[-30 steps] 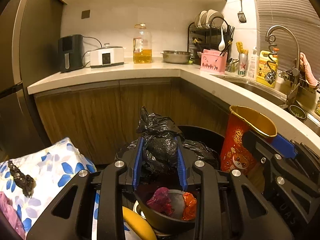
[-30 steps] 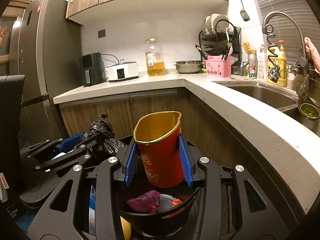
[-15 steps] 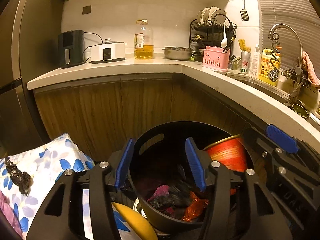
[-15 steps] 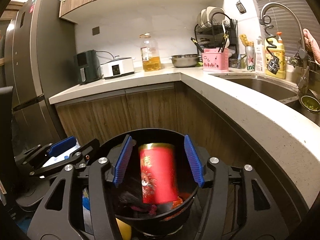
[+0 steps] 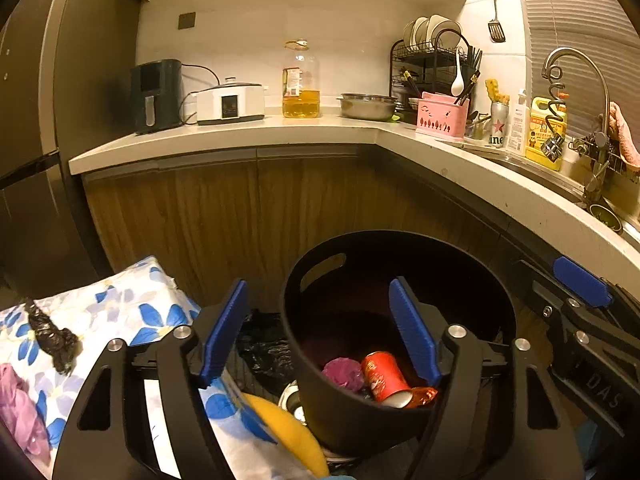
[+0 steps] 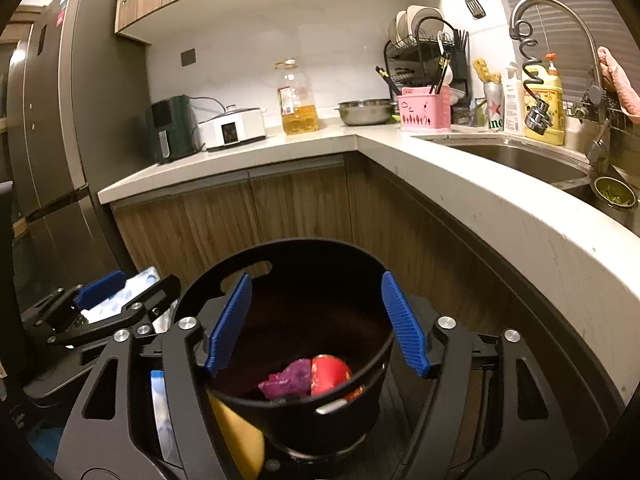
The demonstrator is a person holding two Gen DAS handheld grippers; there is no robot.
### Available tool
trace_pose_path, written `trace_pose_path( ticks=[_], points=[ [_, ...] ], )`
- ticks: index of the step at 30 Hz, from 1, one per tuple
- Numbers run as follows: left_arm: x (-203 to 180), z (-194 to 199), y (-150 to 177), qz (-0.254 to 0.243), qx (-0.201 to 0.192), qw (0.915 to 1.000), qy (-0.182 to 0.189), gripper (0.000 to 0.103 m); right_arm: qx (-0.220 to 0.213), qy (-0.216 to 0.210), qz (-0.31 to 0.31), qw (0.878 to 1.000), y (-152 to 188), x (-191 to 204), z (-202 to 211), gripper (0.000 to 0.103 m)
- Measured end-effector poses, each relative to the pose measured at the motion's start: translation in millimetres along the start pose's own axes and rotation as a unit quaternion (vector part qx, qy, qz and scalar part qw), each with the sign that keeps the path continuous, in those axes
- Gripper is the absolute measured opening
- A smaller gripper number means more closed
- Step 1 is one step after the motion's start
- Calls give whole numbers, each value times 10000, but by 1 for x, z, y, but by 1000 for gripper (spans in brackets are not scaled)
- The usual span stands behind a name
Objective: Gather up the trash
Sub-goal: 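Move both open tools back toward the remaining trash on the table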
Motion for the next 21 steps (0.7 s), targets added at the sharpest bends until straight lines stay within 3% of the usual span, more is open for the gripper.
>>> trace_pose_path(
  ticks=[8,21],
  points=[
    [19,28,16,80,-15,9992,-390,81,49,48,179,9998,16,15,25,79],
    [63,103,37,417,-339,9943,-918,96,-192,-24,512,9985,32,51,77,84]
  ],
)
Point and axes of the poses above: each gripper's, at about its wrist camera, not at the fingertips, and z roughly against the way its jaws point, x to its left, y to its underside, the point moved 2 cm from there along -z, roughly the way its jaws point, and after that the axes turned 6 degrees about -y, right-handed, at the moved point
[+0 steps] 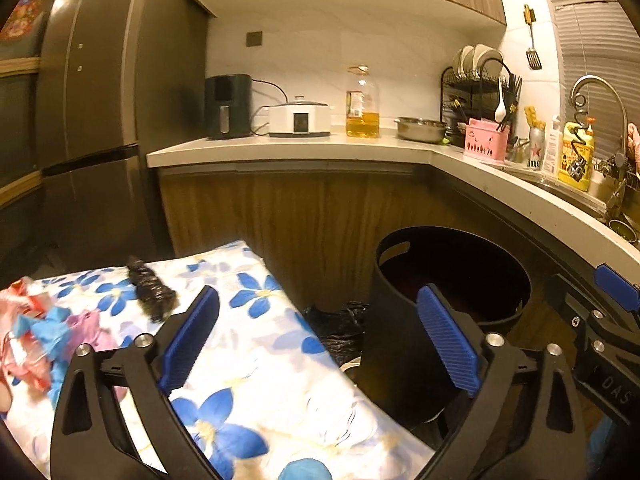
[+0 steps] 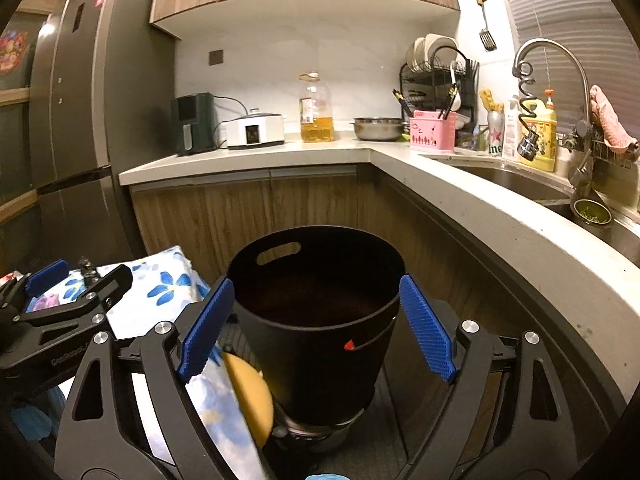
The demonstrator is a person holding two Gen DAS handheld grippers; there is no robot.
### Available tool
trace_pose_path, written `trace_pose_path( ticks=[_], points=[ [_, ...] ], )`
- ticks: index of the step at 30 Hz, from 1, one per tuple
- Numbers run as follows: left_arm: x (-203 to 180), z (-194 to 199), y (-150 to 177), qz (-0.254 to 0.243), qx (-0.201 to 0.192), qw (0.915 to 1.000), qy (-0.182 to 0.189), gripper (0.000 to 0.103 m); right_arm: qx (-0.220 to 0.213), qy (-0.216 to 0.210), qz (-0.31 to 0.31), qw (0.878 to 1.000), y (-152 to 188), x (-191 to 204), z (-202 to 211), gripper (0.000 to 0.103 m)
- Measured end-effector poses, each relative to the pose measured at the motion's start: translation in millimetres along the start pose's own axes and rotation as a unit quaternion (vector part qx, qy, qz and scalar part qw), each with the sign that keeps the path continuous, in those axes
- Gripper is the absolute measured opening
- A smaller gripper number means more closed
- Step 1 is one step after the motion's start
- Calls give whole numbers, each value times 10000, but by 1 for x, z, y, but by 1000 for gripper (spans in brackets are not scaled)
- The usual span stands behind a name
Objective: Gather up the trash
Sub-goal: 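Move both open tools back toward the remaining trash on the table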
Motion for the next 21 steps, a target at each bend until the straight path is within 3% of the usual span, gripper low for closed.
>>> trace_pose_path(
  ticks=[10,21],
  points=[
    [34,38,17,161,-46,9995,-262,97,-57,-141,46,9999,11,27,34,90],
    [70,74,33,355,-119,9978,-551,97,-72,-481,184,9986,23,65,60,90]
  ],
)
Point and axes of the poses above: each gripper's, at about its wrist camera, not at the fingertips, and z roughly against the way its jaws point, x to its left, y to its underside, the point moved 2 cm from there along -z, roughly the way its jaws point, and after that the axes turned 6 degrees about -y, right-handed, at the moved point
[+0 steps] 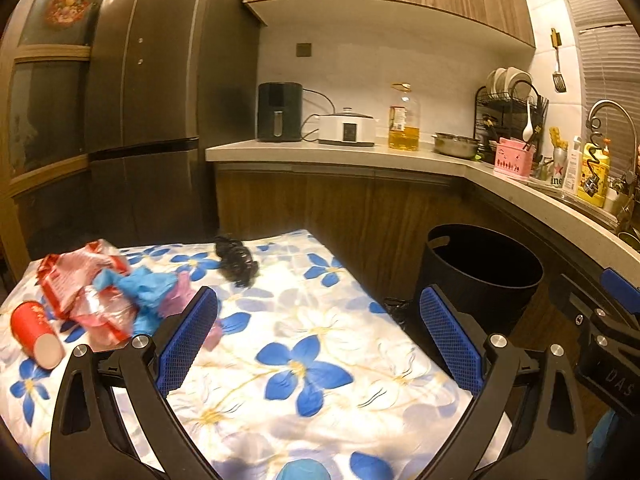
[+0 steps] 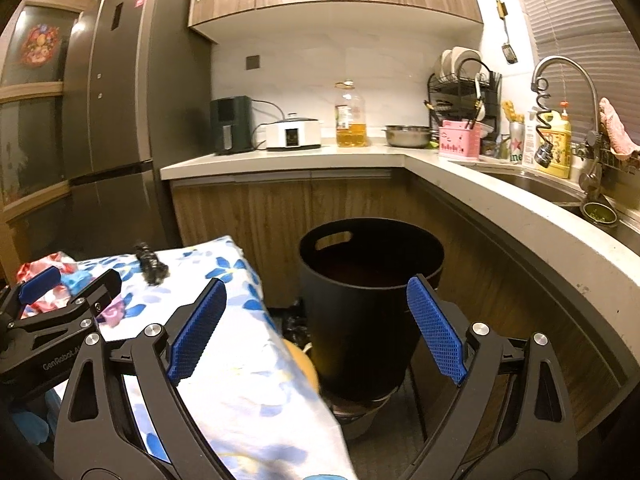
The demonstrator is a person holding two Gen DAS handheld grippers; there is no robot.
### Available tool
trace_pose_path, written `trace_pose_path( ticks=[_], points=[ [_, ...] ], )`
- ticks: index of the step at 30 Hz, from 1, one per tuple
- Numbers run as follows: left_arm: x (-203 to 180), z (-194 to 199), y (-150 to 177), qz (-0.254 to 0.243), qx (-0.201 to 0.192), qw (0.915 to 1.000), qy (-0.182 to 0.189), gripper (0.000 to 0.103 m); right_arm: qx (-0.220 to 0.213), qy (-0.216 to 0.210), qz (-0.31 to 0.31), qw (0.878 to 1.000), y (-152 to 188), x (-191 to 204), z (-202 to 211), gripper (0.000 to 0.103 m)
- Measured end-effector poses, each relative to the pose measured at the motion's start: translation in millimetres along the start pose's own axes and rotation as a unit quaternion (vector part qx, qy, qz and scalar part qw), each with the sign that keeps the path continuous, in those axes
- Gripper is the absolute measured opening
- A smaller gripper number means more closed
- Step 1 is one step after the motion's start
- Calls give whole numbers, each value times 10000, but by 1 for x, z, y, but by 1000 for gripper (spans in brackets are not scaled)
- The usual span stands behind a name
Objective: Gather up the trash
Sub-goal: 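Move both open tools back toward the remaining trash on the table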
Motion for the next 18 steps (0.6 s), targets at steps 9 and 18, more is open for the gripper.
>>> trace_pose_path(
  ticks=[9,18],
  points=[
    [37,15,11,190,-16,9992,-352,97,31,-325,118,9994,10,36,5,90],
    [101,20,28,515,50,9932,-1046,97,213,-759,326,9964,22,82,-6,90]
  ],
)
Point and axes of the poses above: each gripper's, at about its wrist camera, not at the fingertips, and z roughly against the way its jaws point, x to its left, y to its underside, the point moved 2 cm from there along -z, roughly the way its jaws point, and after that the axes turned 6 degrees about -y, right-handed, at the moved point
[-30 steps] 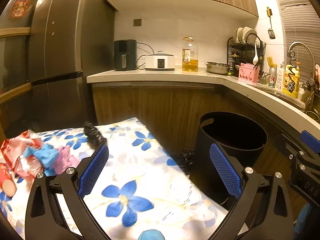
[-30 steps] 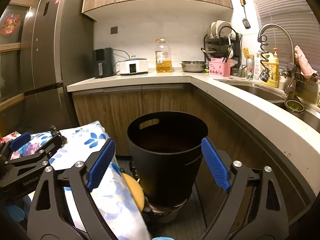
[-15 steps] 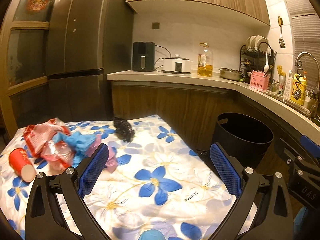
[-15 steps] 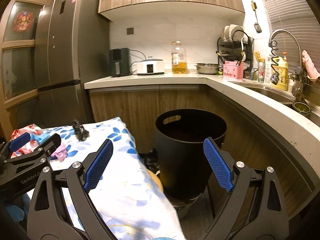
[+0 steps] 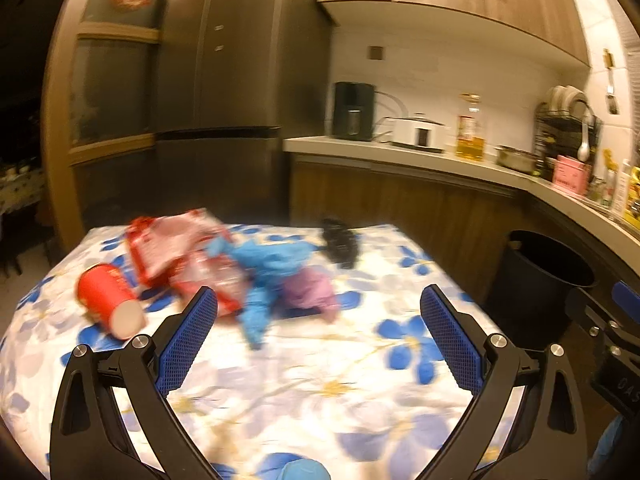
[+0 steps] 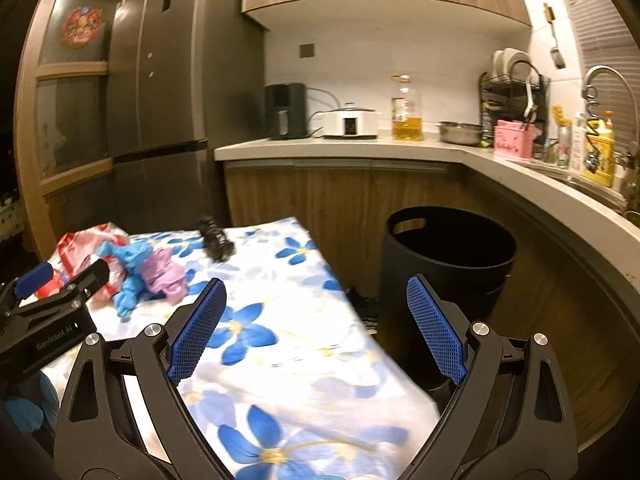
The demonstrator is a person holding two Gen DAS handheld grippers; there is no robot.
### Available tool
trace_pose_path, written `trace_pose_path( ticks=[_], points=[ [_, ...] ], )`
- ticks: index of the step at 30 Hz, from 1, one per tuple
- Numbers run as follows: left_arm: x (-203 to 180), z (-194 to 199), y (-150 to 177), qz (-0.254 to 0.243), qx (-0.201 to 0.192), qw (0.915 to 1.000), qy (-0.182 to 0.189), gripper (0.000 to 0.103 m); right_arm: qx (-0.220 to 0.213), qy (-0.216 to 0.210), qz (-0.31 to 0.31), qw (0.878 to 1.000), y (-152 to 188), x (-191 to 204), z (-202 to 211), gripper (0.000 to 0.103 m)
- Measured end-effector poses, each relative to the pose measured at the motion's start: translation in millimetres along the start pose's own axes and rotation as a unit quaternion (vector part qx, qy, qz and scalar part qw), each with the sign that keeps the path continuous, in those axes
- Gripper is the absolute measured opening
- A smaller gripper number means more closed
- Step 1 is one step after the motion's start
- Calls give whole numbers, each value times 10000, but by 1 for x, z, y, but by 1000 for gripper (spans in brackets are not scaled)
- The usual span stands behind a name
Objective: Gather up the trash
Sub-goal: 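Move both open tools back toward the remaining trash on the table, then grasp the red paper cup with the right tool while the left tool grasps the red-white wrapper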
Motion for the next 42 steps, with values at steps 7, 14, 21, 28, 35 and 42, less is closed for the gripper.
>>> trace_pose_path(
  ticks=[7,14,21,28,35,42],
  points=[
    [70,-15,4,428,129,9963,-733,97,98,-343,240,9991,5,39,-17,90],
    [111,-18,10,596,211,9916,-1132,97,374,-832,372,9951,14,84,-48,90],
    [137,-23,14,653,277,9883,-1349,97,520,-1227,530,9897,18,124,-76,90],
    [170,-17,13,810,210,9833,-1616,97,526,-1985,863,9749,20,182,-87,90],
    [212,-6,18,1014,246,9745,-1985,97,691,-2738,1163,9522,29,247,-99,90],
    [249,7,21,1147,219,9633,-2415,97,1001,-3279,1441,9283,33,313,-123,90]
  ],
)
Point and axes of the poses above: each gripper's, at about its wrist camera, not at the fingertips, and z roughly against the way its jaws point, x to its left, y to its underside, the point moved 2 cm from there along -z, roughly the way its jaws point, and after that the axes turned 6 degrees about -y, right-handed, at the moved point
